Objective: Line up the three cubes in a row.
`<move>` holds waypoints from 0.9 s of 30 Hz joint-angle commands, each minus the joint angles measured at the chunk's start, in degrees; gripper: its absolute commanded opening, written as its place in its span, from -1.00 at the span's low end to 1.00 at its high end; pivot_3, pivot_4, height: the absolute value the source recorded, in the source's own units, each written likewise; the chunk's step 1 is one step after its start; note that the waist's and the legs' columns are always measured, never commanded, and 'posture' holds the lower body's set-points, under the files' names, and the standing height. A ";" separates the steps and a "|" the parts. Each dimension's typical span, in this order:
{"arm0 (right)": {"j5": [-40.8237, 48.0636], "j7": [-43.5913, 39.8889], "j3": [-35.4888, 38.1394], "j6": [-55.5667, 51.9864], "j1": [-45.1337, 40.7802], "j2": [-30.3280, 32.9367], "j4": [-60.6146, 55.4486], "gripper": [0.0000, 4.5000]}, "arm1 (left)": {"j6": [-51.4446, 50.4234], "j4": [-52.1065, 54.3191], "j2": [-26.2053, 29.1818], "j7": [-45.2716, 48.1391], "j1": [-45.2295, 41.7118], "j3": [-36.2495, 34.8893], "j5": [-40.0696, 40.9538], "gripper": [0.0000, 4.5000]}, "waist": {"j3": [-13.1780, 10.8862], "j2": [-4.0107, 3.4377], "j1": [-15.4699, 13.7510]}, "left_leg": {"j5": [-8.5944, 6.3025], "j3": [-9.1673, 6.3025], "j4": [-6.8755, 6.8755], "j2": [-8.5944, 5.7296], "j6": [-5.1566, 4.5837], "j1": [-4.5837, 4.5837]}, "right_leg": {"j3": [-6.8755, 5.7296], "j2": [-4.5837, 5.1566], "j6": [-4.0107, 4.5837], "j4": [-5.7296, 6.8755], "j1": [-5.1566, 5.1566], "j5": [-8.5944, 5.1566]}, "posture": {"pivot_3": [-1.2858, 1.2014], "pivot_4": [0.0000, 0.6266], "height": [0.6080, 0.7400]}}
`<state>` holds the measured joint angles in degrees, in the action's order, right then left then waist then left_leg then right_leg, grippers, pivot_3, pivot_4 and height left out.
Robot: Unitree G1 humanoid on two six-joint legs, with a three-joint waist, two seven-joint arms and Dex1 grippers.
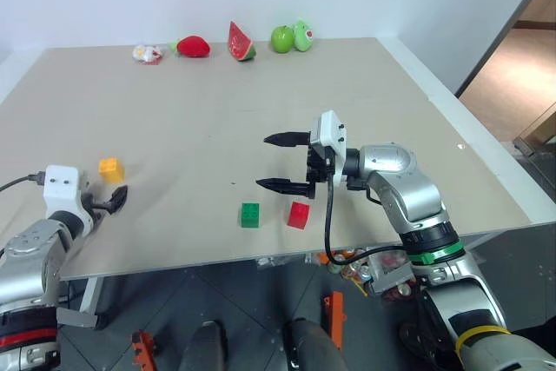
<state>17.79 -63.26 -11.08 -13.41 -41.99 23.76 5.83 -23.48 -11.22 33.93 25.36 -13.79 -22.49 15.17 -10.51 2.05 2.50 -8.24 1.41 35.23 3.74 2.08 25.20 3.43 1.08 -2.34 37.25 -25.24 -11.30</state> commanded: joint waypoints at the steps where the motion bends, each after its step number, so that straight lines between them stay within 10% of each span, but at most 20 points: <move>1: 1.01 0.41 1.68 0.08 0.41 0.41 -3.44 1.00 | 0.70 -2.36 0.86 -0.15 -3.08 0.87 -0.47 0.98 | 0.00 0.00 -0.01 | -0.01 0.00 -0.02 0.00 0.01 0.01 | 0.00 -0.01 0.00 0.00 -0.01 -0.02 | 0.03 -0.52 1.00; 12: 0.50 1.59 1.67 0.21 0.67 0.42 -3.60 1.00 | -1.23 -3.92 -1.98 -2.38 -8.60 2.97 0.46 0.98 | 0.01 0.02 0.01 | -0.01 0.00 -0.07 0.00 0.01 -0.01 | 0.00 -0.03 -0.03 0.00 0.00 -0.05 | 0.03 -0.52 1.00; 21: 0.26 1.63 1.90 0.45 0.61 0.87 -2.37 1.00 | -1.68 -3.78 -1.69 -4.42 -7.42 1.58 1.15 -0.35 | 0.01 0.02 0.00 | -0.01 -0.01 -0.07 0.00 0.02 0.00 | 0.00 -0.02 -0.03 0.00 0.00 -0.05 | 0.03 -0.52 1.00; 27: 0.43 0.51 1.58 -0.05 0.48 1.54 -1.83 1.00 | 0.24 1.37 -0.68 3.14 -5.55 5.55 1.99 -0.40 | 0.01 0.03 0.01 | -0.01 0.00 -0.07 -0.01 0.02 0.01 | 0.00 -0.01 -0.04 0.00 0.00 -0.04 | 0.03 -0.52 1.00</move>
<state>17.72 -62.23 -11.01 -13.78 -40.90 24.58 4.75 -25.03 -14.28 32.12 24.84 -19.82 -18.33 16.25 -10.50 2.08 2.51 -8.25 1.41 35.16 3.73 2.10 25.20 3.44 1.08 -2.37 37.24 -25.24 -11.35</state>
